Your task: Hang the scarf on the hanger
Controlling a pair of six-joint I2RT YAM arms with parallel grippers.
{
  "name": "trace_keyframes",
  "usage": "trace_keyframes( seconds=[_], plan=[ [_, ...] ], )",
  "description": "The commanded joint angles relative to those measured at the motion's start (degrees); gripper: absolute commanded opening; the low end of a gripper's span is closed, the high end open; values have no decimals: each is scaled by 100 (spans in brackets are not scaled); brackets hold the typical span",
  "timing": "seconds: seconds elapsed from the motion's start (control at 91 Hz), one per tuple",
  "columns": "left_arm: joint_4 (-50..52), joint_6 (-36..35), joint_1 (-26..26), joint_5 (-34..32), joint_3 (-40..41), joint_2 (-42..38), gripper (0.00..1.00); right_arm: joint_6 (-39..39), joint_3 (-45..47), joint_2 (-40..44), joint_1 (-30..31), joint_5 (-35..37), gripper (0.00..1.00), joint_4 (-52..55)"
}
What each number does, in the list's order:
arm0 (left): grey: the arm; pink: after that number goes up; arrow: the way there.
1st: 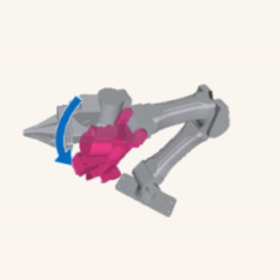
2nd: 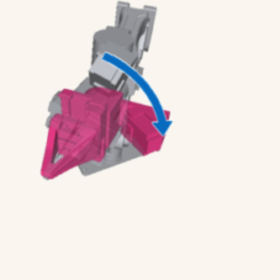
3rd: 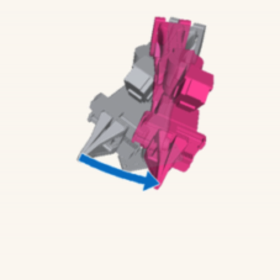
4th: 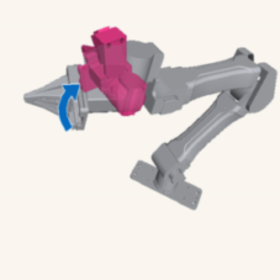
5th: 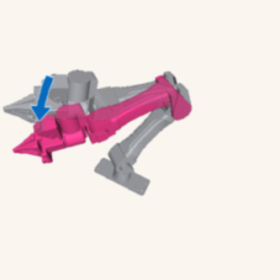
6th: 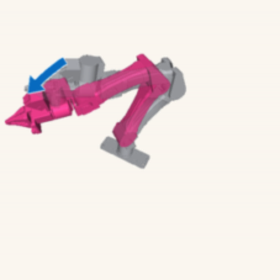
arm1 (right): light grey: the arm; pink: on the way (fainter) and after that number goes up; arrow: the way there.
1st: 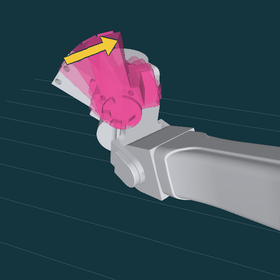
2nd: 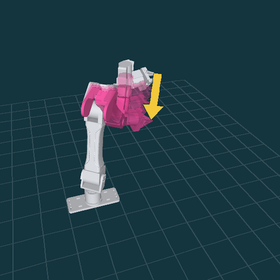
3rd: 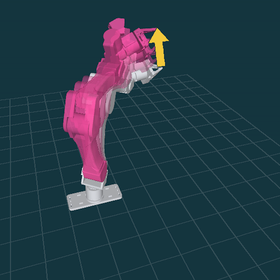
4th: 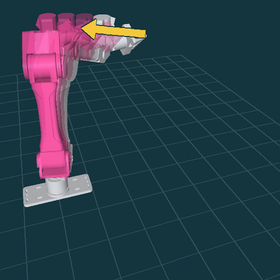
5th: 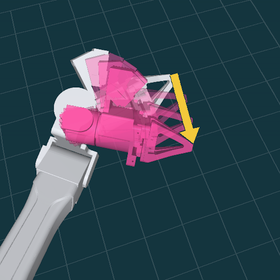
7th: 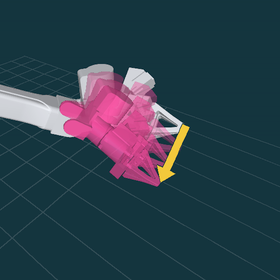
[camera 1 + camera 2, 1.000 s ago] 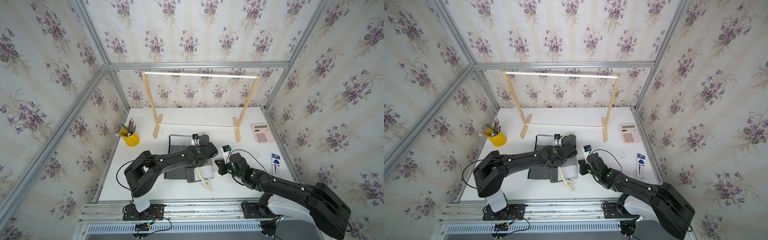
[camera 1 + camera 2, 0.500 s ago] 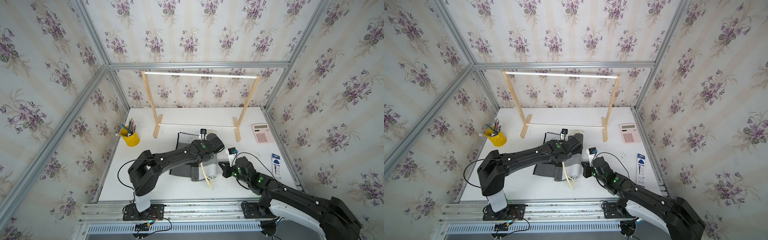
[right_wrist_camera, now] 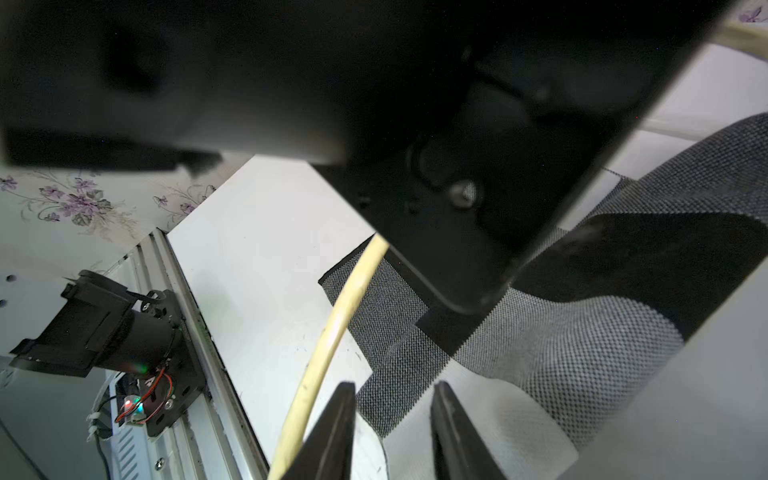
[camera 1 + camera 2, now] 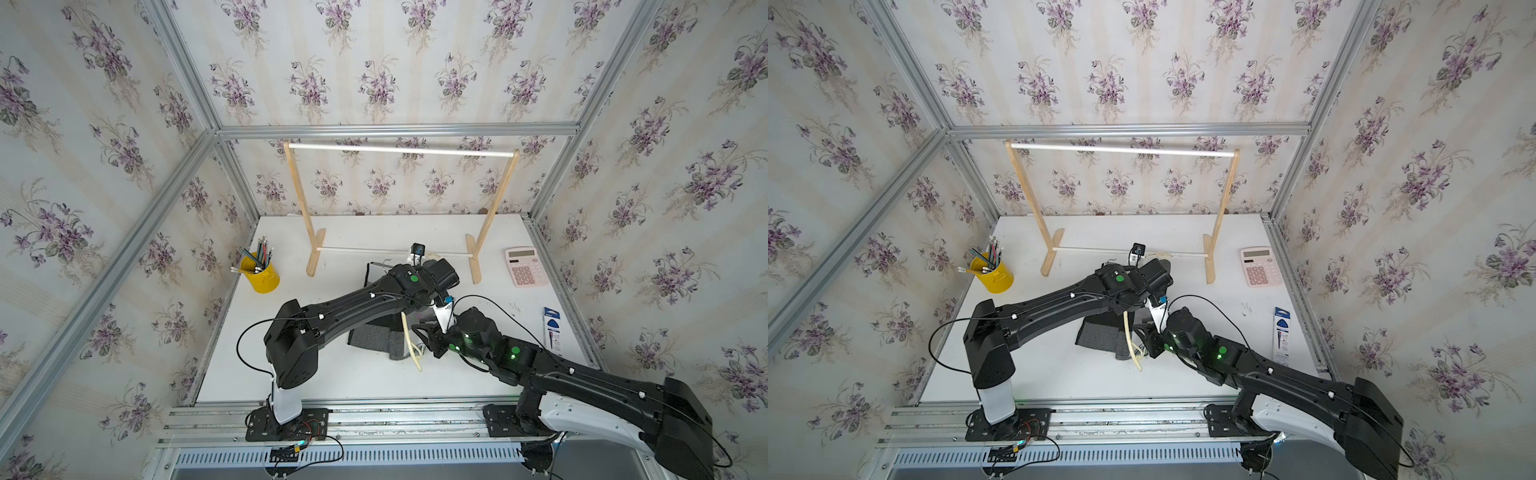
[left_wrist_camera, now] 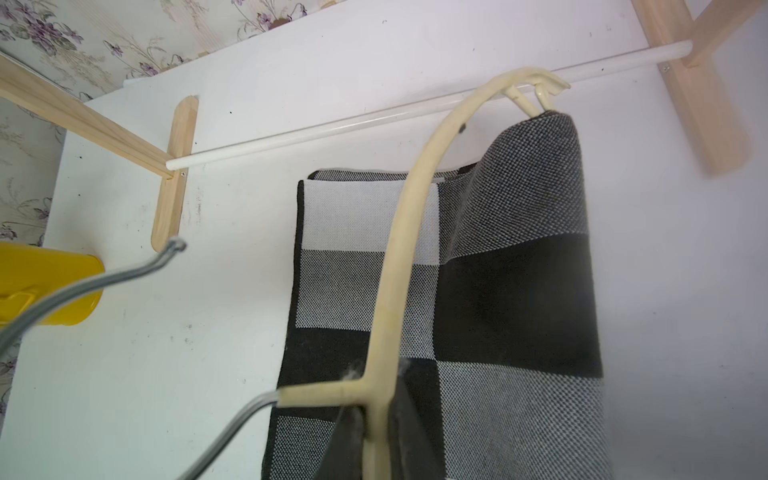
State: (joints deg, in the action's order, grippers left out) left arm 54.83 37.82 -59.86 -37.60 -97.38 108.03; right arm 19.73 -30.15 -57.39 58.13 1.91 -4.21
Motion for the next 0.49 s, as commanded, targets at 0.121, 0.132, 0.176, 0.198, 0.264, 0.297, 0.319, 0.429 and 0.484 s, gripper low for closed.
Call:
trace_keyframes(
  seconds=[0.121, 0.132, 0.176, 0.198, 0.264, 0.297, 0.319, 0.429, 0.484],
  plan=[
    [214, 7, -83, -241, -111, 112, 0, -14, -10, -367, 187, 148, 39, -827],
    [218, 11, -81, -253, -117, 117, 0, 4, 4, -360, 197, 154, 39, -858],
    [232, 9, -84, -297, -135, 128, 0, 49, 52, -307, 259, 218, 39, -925],
    [237, 9, -82, -321, -139, 137, 0, 67, 70, -268, 293, 260, 39, -938],
    [256, 26, -81, -379, -149, 156, 0, 104, 132, -108, 404, 465, 38, -921],
    [262, 36, -81, -406, -157, 169, 0, 140, 173, -1, 457, 584, 36, -912],
    [264, 48, -80, -417, -164, 178, 0, 160, 197, 65, 488, 660, 35, -901],
    [331, 136, -82, -432, -220, 242, 0, 291, 333, 403, 678, 1054, 32, -861],
    [377, 184, -86, -425, -274, 279, 0, 342, 366, 530, 819, 1351, 29, -816]
  ],
)
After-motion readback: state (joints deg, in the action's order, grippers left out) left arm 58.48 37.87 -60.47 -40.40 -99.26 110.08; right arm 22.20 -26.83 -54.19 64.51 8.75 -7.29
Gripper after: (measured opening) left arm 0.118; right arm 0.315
